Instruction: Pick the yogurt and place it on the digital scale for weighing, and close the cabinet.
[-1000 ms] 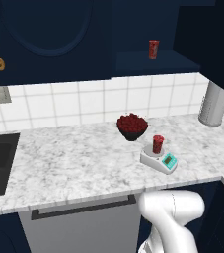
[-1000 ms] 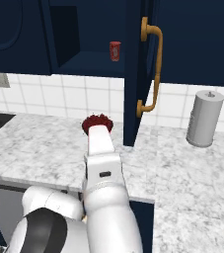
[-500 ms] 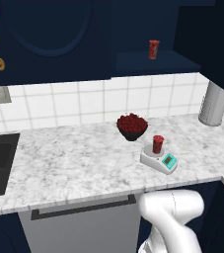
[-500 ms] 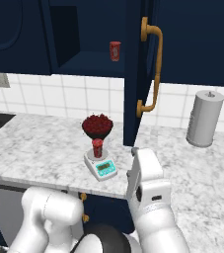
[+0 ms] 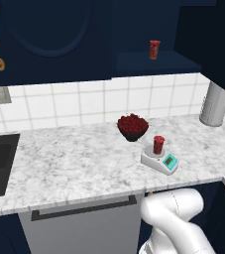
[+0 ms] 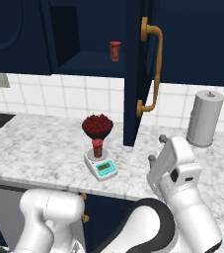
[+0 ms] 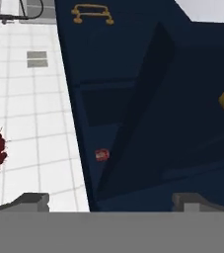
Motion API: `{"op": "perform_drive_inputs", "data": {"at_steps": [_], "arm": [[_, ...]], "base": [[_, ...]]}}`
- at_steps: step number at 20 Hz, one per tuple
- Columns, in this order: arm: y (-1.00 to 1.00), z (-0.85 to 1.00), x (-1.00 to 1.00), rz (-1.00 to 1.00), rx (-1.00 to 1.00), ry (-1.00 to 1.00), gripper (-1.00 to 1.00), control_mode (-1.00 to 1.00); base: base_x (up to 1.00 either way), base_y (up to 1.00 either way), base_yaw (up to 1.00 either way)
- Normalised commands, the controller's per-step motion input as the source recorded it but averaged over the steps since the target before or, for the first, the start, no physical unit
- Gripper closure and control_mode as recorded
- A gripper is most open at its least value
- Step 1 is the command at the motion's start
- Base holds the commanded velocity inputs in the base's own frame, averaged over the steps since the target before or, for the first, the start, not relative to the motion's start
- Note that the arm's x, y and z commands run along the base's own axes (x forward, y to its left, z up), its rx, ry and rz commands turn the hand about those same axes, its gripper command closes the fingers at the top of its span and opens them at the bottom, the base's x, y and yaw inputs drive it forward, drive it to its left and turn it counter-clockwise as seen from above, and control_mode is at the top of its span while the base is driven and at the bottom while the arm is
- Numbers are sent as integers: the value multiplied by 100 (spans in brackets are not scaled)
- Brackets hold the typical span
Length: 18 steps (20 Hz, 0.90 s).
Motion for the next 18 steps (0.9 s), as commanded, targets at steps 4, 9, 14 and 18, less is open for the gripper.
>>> {"op": "perform_drive_inputs", "data": {"at_steps": [4,9,14,18], "arm": [[-36,7,83,8,9,-1,-100,-100],[12,43,44,19,10,-6,-100,-100],[59,56,50,17,1,0,-100,-100],[81,68,26,10,0,-1,-100,-100]], "base": [[0,0,0],[0,0,0],[0,0,0],[0,0,0]]}}
